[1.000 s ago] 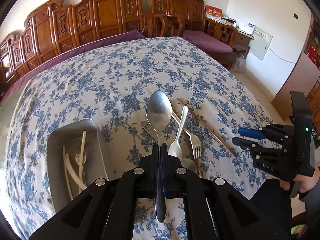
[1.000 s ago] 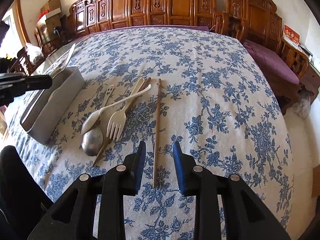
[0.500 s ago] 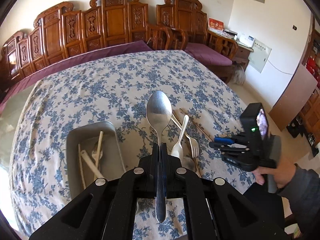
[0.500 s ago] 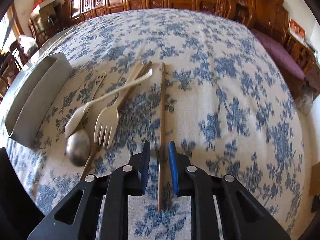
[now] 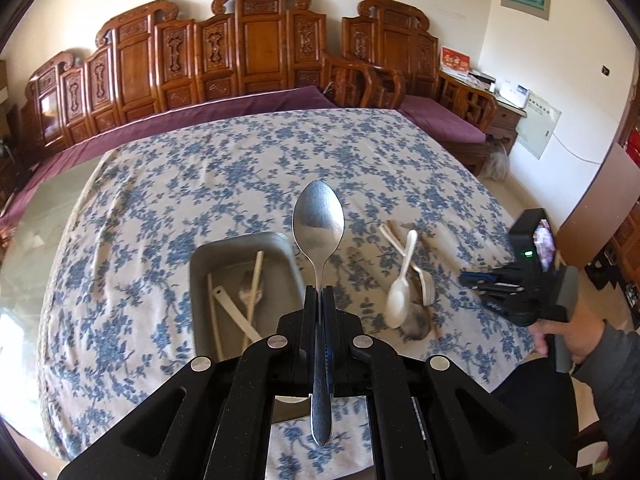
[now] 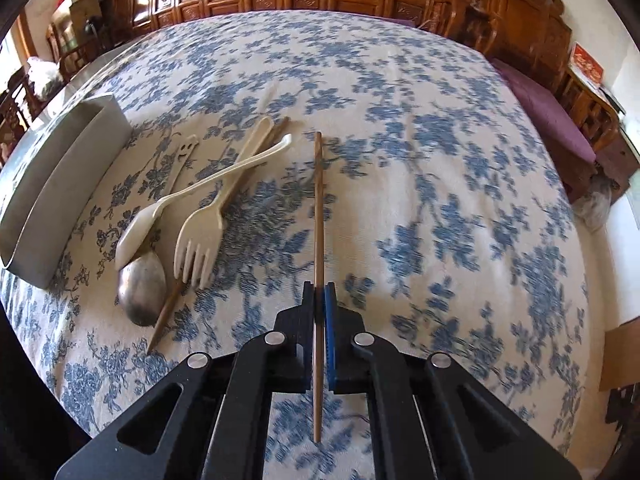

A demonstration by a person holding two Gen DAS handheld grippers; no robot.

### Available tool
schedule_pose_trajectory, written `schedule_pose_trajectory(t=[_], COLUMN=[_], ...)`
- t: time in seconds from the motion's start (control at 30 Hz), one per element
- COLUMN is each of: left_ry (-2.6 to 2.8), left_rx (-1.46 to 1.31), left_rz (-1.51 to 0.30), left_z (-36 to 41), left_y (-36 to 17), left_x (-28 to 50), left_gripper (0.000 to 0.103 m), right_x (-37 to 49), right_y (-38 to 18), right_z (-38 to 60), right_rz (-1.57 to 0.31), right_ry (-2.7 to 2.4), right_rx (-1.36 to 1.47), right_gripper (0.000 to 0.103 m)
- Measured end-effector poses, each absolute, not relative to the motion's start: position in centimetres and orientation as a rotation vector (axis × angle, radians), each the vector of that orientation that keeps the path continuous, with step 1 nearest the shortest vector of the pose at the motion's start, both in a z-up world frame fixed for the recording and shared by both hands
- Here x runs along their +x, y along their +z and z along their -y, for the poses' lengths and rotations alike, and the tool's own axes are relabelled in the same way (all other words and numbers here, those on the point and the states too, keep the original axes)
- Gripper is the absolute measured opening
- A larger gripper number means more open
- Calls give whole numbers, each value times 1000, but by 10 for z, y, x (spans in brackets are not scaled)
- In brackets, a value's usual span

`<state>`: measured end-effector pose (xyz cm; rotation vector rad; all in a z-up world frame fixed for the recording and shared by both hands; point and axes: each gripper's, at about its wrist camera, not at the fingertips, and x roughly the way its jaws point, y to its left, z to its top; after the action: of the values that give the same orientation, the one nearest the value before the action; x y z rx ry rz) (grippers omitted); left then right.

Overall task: Organize utensils
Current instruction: 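Close the right tool on the bamboo chopstick while the left tool lifts the metal spoon, then carry the metal spoon into the grey tray and open the left tool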

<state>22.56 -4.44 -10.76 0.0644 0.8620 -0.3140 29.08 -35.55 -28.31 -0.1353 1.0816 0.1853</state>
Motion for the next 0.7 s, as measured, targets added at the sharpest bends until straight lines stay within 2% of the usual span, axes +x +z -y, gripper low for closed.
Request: schedule_pose_trajectory(t=[0.37, 0.7], left_ry=[-247, -200], left_rx=[45, 11], left_rz=[-889, -983], left_z=[14, -2], left_y=[-119, -164], left_x=[233, 255], left_gripper=[2, 2], right_x=[276, 265], right_y=[-228, -183], right_z=[355, 307], right_rz=[-975, -868], right_ry=[216, 350], right_rx=[-101, -61], right_gripper=[6, 6])
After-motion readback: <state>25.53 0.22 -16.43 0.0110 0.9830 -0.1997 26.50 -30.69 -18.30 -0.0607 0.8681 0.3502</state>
